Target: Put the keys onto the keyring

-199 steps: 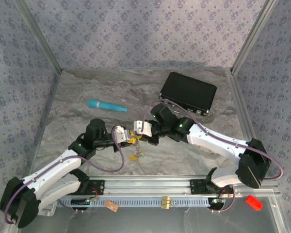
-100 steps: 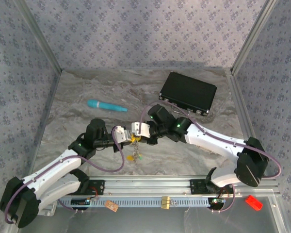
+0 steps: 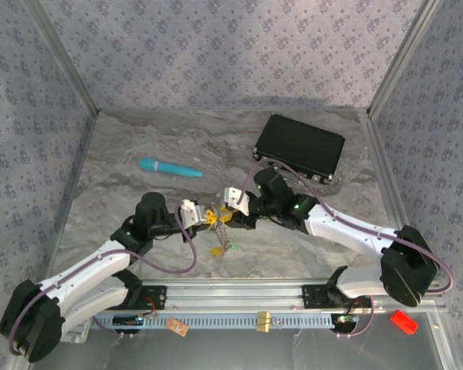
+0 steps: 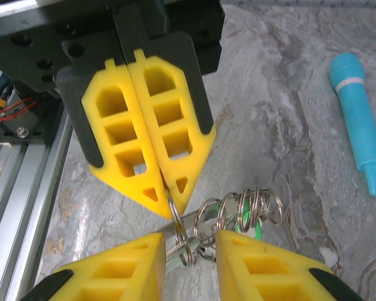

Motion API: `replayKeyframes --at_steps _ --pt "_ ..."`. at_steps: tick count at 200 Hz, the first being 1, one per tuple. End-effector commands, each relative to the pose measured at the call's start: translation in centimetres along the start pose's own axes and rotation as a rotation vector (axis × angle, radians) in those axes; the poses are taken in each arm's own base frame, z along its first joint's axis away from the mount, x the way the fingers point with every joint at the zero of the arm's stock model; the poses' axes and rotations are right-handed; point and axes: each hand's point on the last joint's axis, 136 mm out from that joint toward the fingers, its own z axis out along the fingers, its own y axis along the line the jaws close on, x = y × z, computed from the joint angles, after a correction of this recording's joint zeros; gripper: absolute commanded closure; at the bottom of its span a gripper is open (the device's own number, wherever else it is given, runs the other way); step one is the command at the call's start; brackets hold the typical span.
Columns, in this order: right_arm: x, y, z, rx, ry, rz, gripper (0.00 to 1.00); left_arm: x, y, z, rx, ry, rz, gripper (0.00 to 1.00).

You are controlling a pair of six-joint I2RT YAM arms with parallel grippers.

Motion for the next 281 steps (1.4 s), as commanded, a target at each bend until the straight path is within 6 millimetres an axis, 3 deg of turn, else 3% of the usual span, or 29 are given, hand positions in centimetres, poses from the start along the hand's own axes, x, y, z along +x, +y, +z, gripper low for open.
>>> replayKeyframes --at_steps 1,52,83,104,116,167,281 --pt "-0.9 0.1 0.2 -0.033 -0.043 0.011 0.73 -2.5 -0.4 -0.3 0.02 -0.092 0.044 1.0" --pt "-1.0 0.2 0.3 -0.056 -0.034 0.005 0.82 -2.6 -0.4 -0.3 0.023 -0.099 0.049 1.0" --pt "-1.5 0.0 0.0 -0.051 -0.036 -0.008 1.0 -2.6 -0.3 -0.4 0.012 -0.095 0.047 1.0" --pt "-1.7 0.0 -0.4 -0.045 -0.018 -0.025 1.0 -2.2 0.3 -0.4 -0.019 -0.062 0.039 0.78" --pt "-1.6 0.0 -0.5 -0.04 0.014 -0.043 1.0 -1.9 0.3 -0.5 -0.02 -0.035 0.045 0.75" --pt "-0.1 0.3 -0.5 -0.049 0.172 -0.101 1.0 -1.6 0.4 -0.4 -0.011 0.014 0.04 0.76" --pt "-0.8 0.7 0.6 -0.079 0.238 -0.178 1.0 -1.7 0.3 0.2 0.022 0.015 0.032 0.83"
